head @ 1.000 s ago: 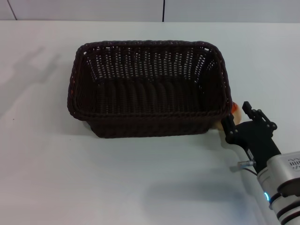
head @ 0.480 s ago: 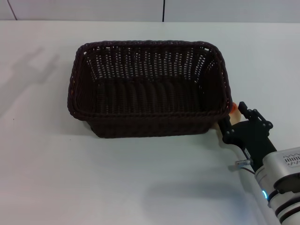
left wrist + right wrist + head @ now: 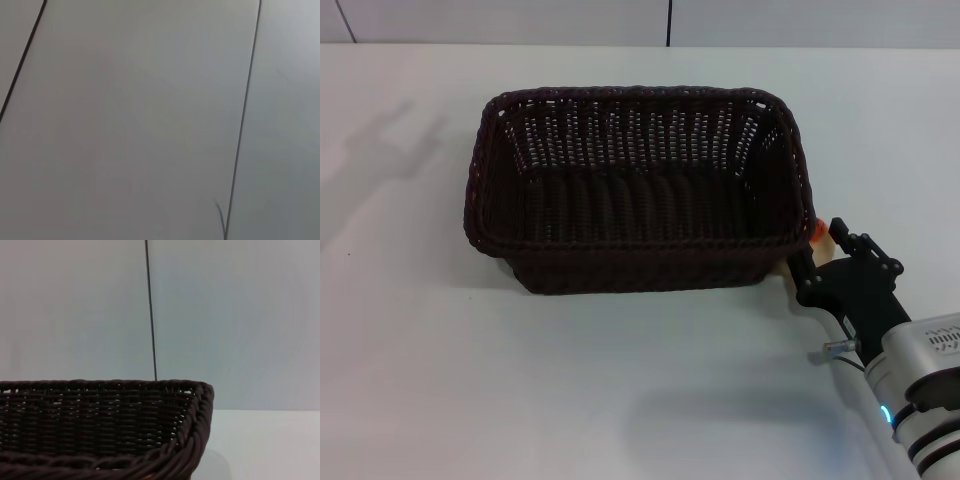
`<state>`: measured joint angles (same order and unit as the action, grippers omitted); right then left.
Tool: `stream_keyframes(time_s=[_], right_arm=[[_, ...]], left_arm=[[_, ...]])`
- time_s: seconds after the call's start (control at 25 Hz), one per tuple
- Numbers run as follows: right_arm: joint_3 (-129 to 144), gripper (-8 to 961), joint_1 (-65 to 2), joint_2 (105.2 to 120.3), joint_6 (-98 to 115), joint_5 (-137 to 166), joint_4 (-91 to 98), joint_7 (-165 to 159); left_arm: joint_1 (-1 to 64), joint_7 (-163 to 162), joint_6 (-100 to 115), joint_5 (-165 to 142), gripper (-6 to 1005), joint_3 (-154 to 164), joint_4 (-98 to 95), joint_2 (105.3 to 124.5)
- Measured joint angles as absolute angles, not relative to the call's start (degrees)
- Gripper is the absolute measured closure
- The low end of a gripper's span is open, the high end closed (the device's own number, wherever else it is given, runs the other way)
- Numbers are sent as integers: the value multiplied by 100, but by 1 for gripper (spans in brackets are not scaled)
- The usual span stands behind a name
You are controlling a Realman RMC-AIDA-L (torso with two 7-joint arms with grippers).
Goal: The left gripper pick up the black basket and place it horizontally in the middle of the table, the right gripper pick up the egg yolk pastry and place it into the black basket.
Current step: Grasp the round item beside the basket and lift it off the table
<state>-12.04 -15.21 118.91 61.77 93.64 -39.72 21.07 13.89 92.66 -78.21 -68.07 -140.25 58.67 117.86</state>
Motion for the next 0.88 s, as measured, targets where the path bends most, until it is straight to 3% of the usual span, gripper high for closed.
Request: stream_keyframes(time_s=[0.12, 0.2, 0.4, 0.88], right_arm=[[-1204, 490, -1520, 11891, 6177, 9363, -3972, 2104], [-1204, 564, -1520, 11892, 6177, 9361, -3968, 2103], [-1204, 622, -1521, 11891, 6177, 9361, -3962, 2101], [-1204, 625, -1520, 11882, 6181, 9380, -3917, 1973]], left_arm=[[1388, 9265, -7829, -6787, 409, -14027, 5868, 11785], [1389, 9260, -7841, -6762, 409, -14028, 5870, 11785], [1389, 9249, -7853, -6758, 409, -14027, 5871, 11786], [1385, 9239, -7999, -6725, 408, -14149, 5863, 11795]])
